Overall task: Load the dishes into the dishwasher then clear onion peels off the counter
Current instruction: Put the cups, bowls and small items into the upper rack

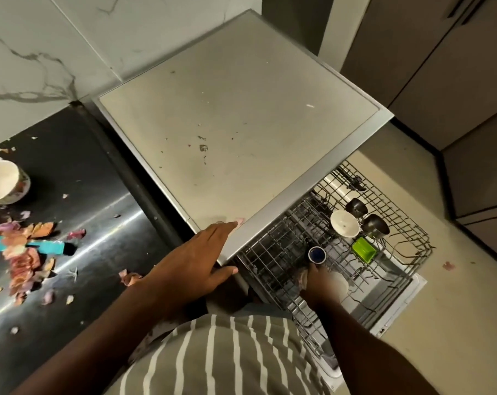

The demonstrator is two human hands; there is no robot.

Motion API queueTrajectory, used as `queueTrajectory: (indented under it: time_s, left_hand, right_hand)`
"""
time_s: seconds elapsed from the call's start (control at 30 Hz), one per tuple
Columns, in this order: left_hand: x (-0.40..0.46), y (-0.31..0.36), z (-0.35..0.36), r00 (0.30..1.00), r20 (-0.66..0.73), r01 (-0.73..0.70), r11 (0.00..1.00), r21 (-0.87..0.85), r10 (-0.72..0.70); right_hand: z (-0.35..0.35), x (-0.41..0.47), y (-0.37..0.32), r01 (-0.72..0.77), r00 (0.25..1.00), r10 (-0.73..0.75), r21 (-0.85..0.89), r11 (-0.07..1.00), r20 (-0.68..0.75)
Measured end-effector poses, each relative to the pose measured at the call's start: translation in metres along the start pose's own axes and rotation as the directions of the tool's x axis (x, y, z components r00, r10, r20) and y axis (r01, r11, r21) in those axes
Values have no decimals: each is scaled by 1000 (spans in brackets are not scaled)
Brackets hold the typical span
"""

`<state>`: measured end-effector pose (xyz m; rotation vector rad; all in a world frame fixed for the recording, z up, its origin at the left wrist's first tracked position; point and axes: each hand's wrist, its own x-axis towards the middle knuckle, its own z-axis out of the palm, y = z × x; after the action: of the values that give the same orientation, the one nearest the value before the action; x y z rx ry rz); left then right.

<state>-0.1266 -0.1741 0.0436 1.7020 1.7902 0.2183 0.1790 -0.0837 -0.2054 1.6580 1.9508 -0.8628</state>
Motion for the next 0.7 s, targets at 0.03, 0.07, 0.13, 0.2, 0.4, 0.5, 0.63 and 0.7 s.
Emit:
queueTrajectory:
  time_s: [0.03,0.07,0.13,0.2,0.4,0.5,0.63,0.7]
  left_hand:
    - [-1,-1,2,1000,8,13,1000,0,-13]
    - [-3,-2,3,1000,18,24,1000,1,-24]
    - [-5,-3,5,998,43,52,999,6,-52]
    - [-7,-2,7,995,64,75,997,3,-75]
    - [-7,-5,6,996,69,59,998,1,-59]
    - [-7,-9,1,998,54,30,1000,1,-30]
    - [-9,-16,-10,1000,16,8,1000,-1,-8]
    - [-11,-23,-17,1000,-16,8,1000,-4,-8]
  right_hand:
    - [0,2,-1,-4,1000,4,0,1000,2]
    - [-1,3,-2,-18,1000,18,9,1000,0]
    - [-1,5,-4,-58,998,58,39,998,-10]
    - [-2,5,-4,-77,997,78,48,996,-14]
    - [-6,-2,-4,-80,997,81,21,997,-21]
    - [-7,-7,-7,-88,995,90,46,995,-46]
    - [-12,-17,-21,-59,984,72,83,995,-163]
    - [-25,-25,-39,-4,964,42,141,990,-264]
